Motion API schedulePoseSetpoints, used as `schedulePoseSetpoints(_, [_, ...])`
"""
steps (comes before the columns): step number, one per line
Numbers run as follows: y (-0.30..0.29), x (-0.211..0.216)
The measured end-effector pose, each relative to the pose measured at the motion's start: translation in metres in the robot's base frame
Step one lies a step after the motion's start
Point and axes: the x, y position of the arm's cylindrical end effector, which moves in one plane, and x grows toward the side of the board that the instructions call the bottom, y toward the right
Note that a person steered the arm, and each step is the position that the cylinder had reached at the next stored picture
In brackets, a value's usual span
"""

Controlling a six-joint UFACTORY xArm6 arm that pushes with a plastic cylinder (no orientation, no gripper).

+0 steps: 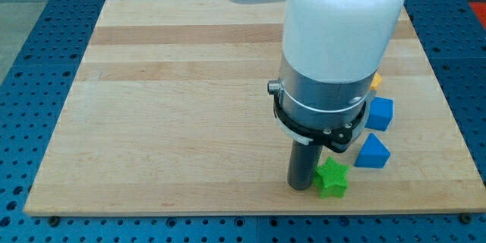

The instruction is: Move the green star to the bottom right of the blue triangle

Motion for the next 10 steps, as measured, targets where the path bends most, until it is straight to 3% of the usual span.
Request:
schedulePoseSetpoints(3, [0.052,0.0])
schedulePoseSetpoints(6, [0.058,0.001])
schedulePoseSetpoints(8, [0.106,-0.002])
schedulePoseSetpoints(10, [0.099,0.01])
